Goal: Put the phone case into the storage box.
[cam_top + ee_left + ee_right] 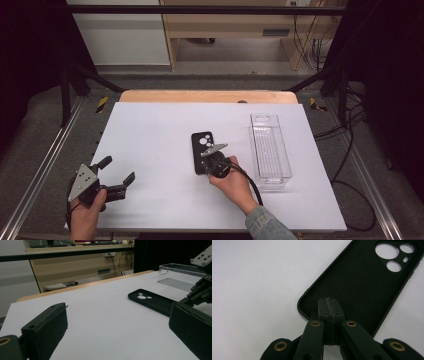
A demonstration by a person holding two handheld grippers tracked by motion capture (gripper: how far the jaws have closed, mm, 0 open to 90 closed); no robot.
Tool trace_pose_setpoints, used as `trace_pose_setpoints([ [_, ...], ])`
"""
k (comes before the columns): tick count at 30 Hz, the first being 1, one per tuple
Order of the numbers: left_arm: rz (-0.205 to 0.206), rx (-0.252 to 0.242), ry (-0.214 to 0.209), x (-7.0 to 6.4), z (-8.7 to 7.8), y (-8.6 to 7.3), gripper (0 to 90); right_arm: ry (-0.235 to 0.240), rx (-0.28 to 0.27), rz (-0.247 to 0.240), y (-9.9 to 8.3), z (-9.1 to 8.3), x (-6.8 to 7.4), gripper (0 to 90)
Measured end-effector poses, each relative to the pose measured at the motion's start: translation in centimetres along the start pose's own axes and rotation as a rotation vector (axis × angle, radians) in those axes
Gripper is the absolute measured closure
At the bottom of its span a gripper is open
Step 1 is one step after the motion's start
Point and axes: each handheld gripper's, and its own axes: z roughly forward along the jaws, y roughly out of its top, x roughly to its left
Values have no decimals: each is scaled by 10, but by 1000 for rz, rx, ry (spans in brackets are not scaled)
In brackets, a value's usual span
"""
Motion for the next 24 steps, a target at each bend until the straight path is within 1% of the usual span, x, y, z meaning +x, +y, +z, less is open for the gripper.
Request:
trace_pose_setpoints([
  [1,0,1,0,0,1,0,20,11,3,-16,-6,-5,3,900],
  [2,0,1,0,0,1,0,20,11,3,-16,-6,-5,3,900],
  [4,1,6,-1,0,2,-1,21,22,9,-21,-12,-11,5,900],
  [6,2,8,-3,0,2,-1,21,37,7,-32,-23,-20,7,900],
  [7,2,7,-4,0,2,-1,21,37,7,-32,-23,-20,7,900],
  [8,-2,8,-5,1,2,-2,21,50,0,-30,-30,-25,7,900],
  [10,-10,8,-2,2,2,-2,21,62,-7,-32,-37,-30,6,900],
  [12,-11,9,-1,2,3,-2,21,71,-11,-25,-40,-32,5,900],
  [14,-9,14,2,2,3,-3,21,84,-7,-17,-47,-39,4,900],
  [15,-9,14,2,2,3,-3,21,84,-7,-17,-47,-39,4,900],
  [16,-9,14,3,2,3,-3,21,88,-14,-13,-53,-43,3,900],
  [17,-11,14,6,2,2,-3,21,88,-14,-13,-53,-43,3,900],
  [18,-11,11,6,2,2,-2,21,89,-8,-14,-57,-47,3,900],
  [20,-10,11,6,1,2,-2,21,90,-8,-18,-59,-49,3,900],
  [22,-6,9,1,0,2,-1,21,91,-3,-16,-66,-55,3,900],
  [24,-5,5,-1,0,2,0,21,85,-2,-26,-71,-59,4,900],
])
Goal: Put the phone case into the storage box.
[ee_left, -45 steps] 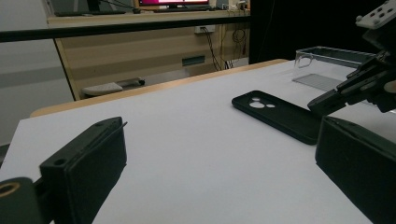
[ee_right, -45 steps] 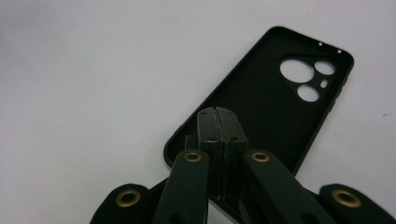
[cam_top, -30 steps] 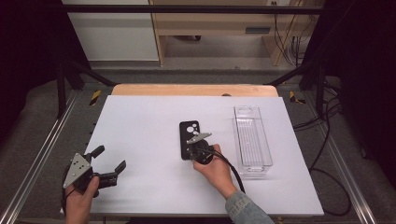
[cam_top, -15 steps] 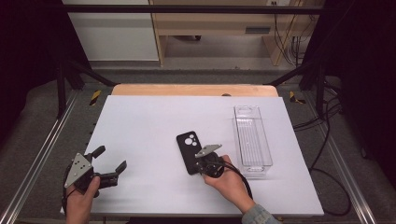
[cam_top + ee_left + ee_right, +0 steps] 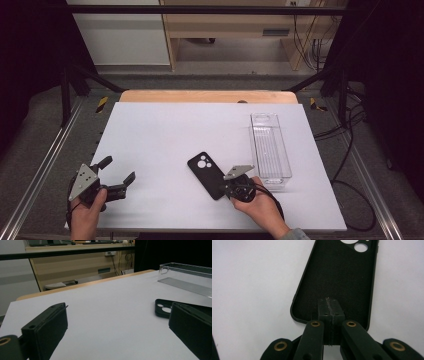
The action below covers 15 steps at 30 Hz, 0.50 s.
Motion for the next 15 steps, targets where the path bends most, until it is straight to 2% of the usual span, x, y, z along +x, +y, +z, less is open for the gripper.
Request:
trace_pose_setpoints([
  [15,9,13,-3,-1,2,-1,21,-8,19,-17,-24,-23,2,900],
])
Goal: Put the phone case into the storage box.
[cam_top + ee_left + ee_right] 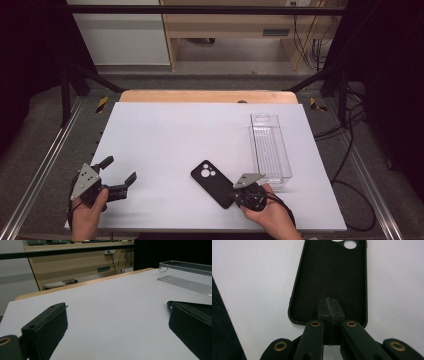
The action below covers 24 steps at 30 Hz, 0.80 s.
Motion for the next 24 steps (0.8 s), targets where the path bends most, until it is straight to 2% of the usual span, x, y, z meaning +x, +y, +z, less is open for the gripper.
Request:
trace_pose_setpoints([
  [6,1,-3,1,0,0,0,21,-27,-7,-8,-4,-3,2,867],
  [7,2,-2,0,0,0,1,21,-33,-44,-2,-3,-5,3,838],
  [8,3,-1,-1,-1,1,1,21,-33,-44,-2,-3,-5,3,838],
  [9,5,-1,-1,-1,1,1,21,-26,-69,0,-2,-6,3,812],
  [10,5,1,-1,-1,1,1,21,-30,-116,7,1,-9,5,734],
  [13,6,-1,-2,-1,1,1,21,-47,-162,17,3,-10,7,542],
  [14,6,-1,-1,0,1,1,21,-53,-170,21,4,-10,8,459],
  [17,1,-4,0,0,1,1,20,-78,-181,47,6,-7,8,304],
  [21,5,-5,-2,-1,1,1,20,-86,-194,81,7,-4,9,156],
  [24,6,-3,-5,-1,1,1,20,-96,-195,95,8,-1,10,92],
])
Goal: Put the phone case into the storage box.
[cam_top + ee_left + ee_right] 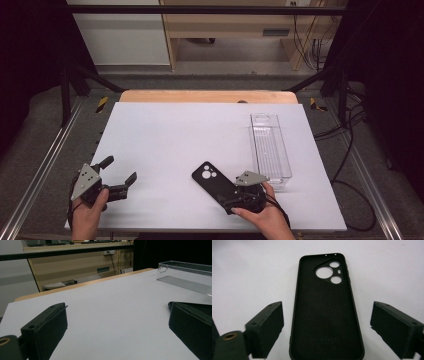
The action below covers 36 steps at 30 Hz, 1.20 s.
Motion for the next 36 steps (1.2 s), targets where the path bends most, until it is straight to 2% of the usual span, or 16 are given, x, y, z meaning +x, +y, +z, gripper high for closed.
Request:
trace_pose_setpoints([
  [4,0,1,0,0,0,0,19,0,36,31,-3,5,-2,84],
  [6,-2,-1,0,0,0,0,20,4,60,30,-5,8,-2,84],
  [12,-1,1,0,0,0,0,19,9,82,34,-7,13,0,79],
  [36,12,9,-6,-2,2,0,17,1,115,18,-6,25,5,59],
])
